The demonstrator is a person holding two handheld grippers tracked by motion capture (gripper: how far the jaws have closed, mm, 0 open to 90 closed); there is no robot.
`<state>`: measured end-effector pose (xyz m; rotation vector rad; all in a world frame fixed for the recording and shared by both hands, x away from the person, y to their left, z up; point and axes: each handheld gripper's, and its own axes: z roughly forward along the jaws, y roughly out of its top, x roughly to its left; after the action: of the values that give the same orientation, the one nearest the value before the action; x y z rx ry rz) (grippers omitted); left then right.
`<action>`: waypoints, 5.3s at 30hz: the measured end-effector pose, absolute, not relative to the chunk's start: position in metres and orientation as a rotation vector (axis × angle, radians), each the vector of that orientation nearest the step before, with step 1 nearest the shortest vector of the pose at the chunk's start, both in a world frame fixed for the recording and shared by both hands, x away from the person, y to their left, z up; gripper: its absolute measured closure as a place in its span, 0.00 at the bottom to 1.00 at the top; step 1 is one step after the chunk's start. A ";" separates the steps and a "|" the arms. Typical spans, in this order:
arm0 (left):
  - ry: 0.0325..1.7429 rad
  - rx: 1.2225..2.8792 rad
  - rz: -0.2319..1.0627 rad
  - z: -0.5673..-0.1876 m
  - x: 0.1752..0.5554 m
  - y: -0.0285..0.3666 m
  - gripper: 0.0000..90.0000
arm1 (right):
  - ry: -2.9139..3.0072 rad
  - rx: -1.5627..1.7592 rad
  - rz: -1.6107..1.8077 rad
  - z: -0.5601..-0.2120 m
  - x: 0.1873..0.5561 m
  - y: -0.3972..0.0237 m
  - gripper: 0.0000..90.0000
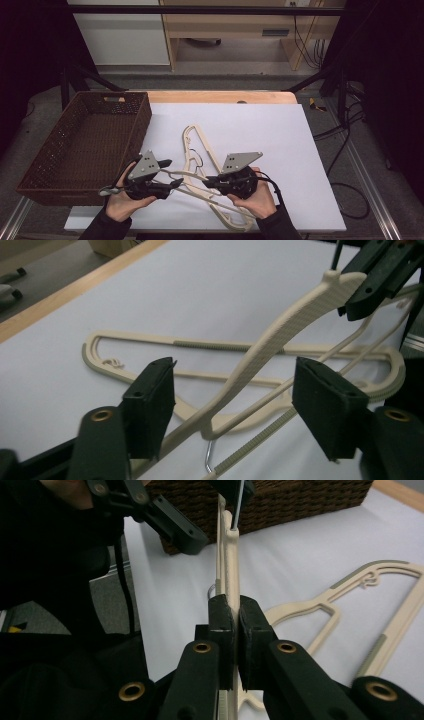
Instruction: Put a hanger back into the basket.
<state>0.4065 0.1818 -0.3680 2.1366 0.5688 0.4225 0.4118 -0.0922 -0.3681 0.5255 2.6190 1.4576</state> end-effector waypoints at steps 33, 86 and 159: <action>0.498 2.221 0.251 -0.376 0.393 0.159 0.96 | 2.480 0.577 1.384 -0.375 0.417 -0.096 0.59; 0.921 1.891 0.604 -0.257 0.481 0.378 0.96 | 1.967 1.130 1.466 -0.391 0.414 -0.224 0.10; 1.084 1.618 0.635 -0.334 0.425 0.382 0.26 | 2.101 0.999 1.389 -0.383 0.412 -0.174 0.09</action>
<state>0.4249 0.3823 -0.3336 1.6179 1.0837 0.6351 0.4124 -0.1740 -0.3826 0.9992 2.1006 1.3885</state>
